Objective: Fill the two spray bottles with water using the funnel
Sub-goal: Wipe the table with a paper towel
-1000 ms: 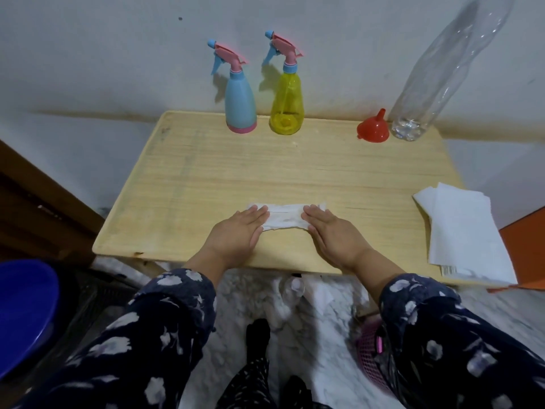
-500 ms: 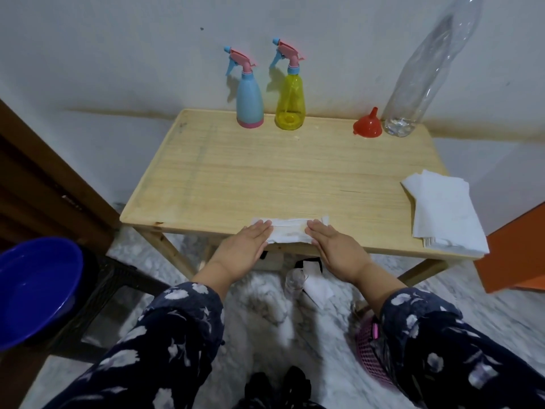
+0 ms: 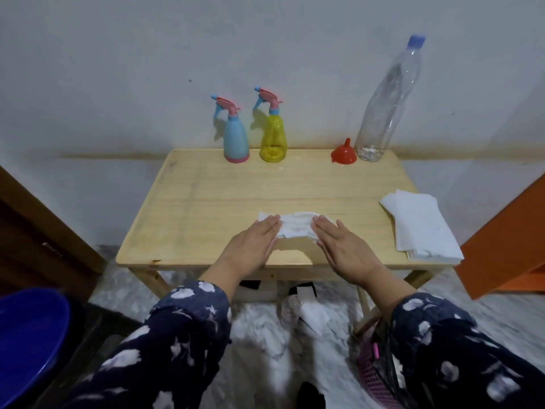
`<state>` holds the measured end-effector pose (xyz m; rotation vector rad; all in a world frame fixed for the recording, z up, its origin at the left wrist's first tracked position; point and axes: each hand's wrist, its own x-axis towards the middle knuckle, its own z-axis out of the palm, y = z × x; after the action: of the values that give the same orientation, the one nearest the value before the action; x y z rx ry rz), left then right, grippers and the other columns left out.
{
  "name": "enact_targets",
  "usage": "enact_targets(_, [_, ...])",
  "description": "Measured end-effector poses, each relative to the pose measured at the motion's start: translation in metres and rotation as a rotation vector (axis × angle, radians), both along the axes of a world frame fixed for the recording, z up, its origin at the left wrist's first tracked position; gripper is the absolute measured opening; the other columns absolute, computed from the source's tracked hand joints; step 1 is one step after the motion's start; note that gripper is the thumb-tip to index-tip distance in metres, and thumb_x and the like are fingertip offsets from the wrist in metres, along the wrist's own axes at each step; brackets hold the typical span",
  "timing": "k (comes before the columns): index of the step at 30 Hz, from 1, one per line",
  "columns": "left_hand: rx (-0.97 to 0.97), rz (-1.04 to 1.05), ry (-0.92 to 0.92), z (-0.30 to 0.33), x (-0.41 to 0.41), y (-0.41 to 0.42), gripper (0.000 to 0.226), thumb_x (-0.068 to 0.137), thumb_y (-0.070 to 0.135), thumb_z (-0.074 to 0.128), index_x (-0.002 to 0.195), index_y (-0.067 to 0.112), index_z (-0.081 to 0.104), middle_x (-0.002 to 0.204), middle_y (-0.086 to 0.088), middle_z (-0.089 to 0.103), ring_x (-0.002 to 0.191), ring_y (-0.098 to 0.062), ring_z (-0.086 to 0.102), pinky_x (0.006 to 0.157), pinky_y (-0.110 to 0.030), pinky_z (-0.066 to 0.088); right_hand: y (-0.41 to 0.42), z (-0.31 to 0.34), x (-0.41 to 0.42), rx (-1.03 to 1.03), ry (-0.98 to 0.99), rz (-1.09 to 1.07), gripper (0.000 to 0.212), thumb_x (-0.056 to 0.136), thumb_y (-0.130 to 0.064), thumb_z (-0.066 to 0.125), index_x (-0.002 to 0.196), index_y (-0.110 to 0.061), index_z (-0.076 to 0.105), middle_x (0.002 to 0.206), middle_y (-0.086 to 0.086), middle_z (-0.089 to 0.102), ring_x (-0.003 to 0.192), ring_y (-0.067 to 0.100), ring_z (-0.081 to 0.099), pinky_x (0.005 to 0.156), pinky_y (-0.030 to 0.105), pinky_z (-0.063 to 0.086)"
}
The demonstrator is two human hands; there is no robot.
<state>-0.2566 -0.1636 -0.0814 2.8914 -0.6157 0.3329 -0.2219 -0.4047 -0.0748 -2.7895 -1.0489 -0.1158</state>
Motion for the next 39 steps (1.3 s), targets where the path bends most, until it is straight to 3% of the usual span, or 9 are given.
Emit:
enact_targets(2, [-0.018, -0.031, -0.056, 0.008, 0.017, -0.006, 0.033, 0.093, 0.011, 0.055, 0.122, -0.003, 0.063, 0.129, -0.017, 0.061, 0.115, -0.028, 0.062, 0.099, -0.037, 0.041, -0.004, 0.006, 0.016, 0.000, -0.016, -0.016, 0.076, 0.099, -0.044, -0.003, 0.139, -0.002, 0.046, 0.147, 0.013, 0.043, 0.138, 0.027, 0.037, 0.113, 0.043, 0.023])
enact_targets(5, [-0.031, -0.012, -0.092, 0.012, 0.052, -0.015, 0.040, 0.080, 0.003, 0.074, 0.118, -0.004, 0.065, 0.125, -0.018, 0.063, 0.111, -0.030, 0.065, 0.096, -0.039, 0.038, -0.010, 0.011, 0.050, -0.007, -0.019, -0.043, 0.079, 0.096, -0.048, -0.007, 0.142, -0.003, 0.040, 0.150, 0.011, 0.038, 0.141, 0.026, 0.033, 0.115, 0.040, 0.015])
enact_targets(11, [-0.029, 0.024, -0.037, 0.007, 0.137, -0.033, 0.043, 0.103, 0.016, 0.041, 0.143, 0.003, 0.042, 0.153, -0.009, 0.037, 0.142, -0.021, 0.035, 0.116, -0.030, 0.020, -0.025, 0.017, 0.137, -0.040, -0.011, -0.050, 0.080, 0.096, -0.047, -0.009, 0.142, -0.003, 0.040, 0.150, 0.011, 0.038, 0.140, 0.027, 0.034, 0.114, 0.040, 0.013])
enact_targets(14, [0.002, 0.054, 0.027, 0.005, 0.182, -0.043, 0.046, 0.105, 0.021, 0.032, 0.149, 0.007, 0.032, 0.158, -0.004, 0.025, 0.147, -0.015, 0.022, 0.120, -0.027, 0.013, -0.033, 0.016, 0.188, -0.080, 0.021, -0.050, 0.076, 0.098, -0.044, -0.004, 0.138, -0.002, 0.045, 0.146, 0.013, 0.044, 0.137, 0.029, 0.040, 0.112, 0.044, 0.018])
enact_targets(18, [0.050, 0.141, 0.103, 0.000, 0.233, -0.048, 0.048, 0.107, 0.025, 0.024, 0.153, 0.011, 0.022, 0.162, 0.000, 0.014, 0.148, -0.011, 0.010, 0.119, -0.025, 0.005, -0.039, 0.010, 0.250, -0.099, 0.054, -0.016, 0.079, 0.096, -0.048, -0.007, 0.142, -0.005, 0.040, 0.151, 0.011, 0.037, 0.141, 0.027, 0.032, 0.116, 0.045, 0.017])
enact_targets(25, [0.132, 0.235, 0.352, -0.034, 0.280, -0.049, 0.049, 0.107, 0.025, 0.022, 0.154, 0.014, 0.015, 0.163, 0.002, 0.006, 0.149, -0.015, 0.008, 0.118, -0.029, 0.006, -0.030, -0.038, 0.289, -0.137, 0.171, 0.032, 0.052, 0.104, -0.032, 0.018, 0.150, -0.010, 0.021, 0.160, 0.006, 0.015, 0.148, 0.020, 0.009, 0.119, 0.036, 0.004])
enact_targets(30, [-0.026, 0.211, 0.242, -0.046, 0.293, -0.040, 0.043, 0.101, 0.014, 0.044, 0.143, 0.007, 0.044, 0.151, -0.008, 0.040, 0.137, -0.027, 0.042, 0.109, -0.037, 0.034, -0.024, -0.049, 0.307, -0.120, 0.217, 0.008, 0.050, 0.104, -0.032, 0.022, 0.151, -0.016, 0.019, 0.161, 0.002, 0.008, 0.149, 0.016, 0.005, 0.120, 0.032, 0.003])
enact_targets(35, [0.057, 0.234, 0.306, -0.051, 0.301, -0.037, 0.049, 0.105, 0.023, 0.029, 0.153, 0.015, 0.023, 0.161, 0.000, 0.016, 0.148, -0.016, 0.017, 0.119, -0.033, 0.016, -0.022, -0.051, 0.311, -0.086, 0.243, -0.027, 0.048, 0.104, -0.026, 0.024, 0.151, -0.015, 0.020, 0.161, -0.001, 0.012, 0.148, 0.013, 0.008, 0.119, 0.033, 0.002])
enact_targets(39, [-0.024, 0.242, 0.289, -0.059, 0.283, -0.041, 0.047, 0.105, 0.020, 0.030, 0.151, 0.012, 0.027, 0.160, -0.002, 0.020, 0.148, -0.016, 0.018, 0.120, -0.032, 0.010, -0.022, -0.054, 0.296, -0.033, 0.265, -0.064, 0.048, 0.104, -0.024, 0.025, 0.150, -0.013, 0.022, 0.160, 0.000, 0.014, 0.148, 0.013, 0.009, 0.119, 0.034, 0.003])
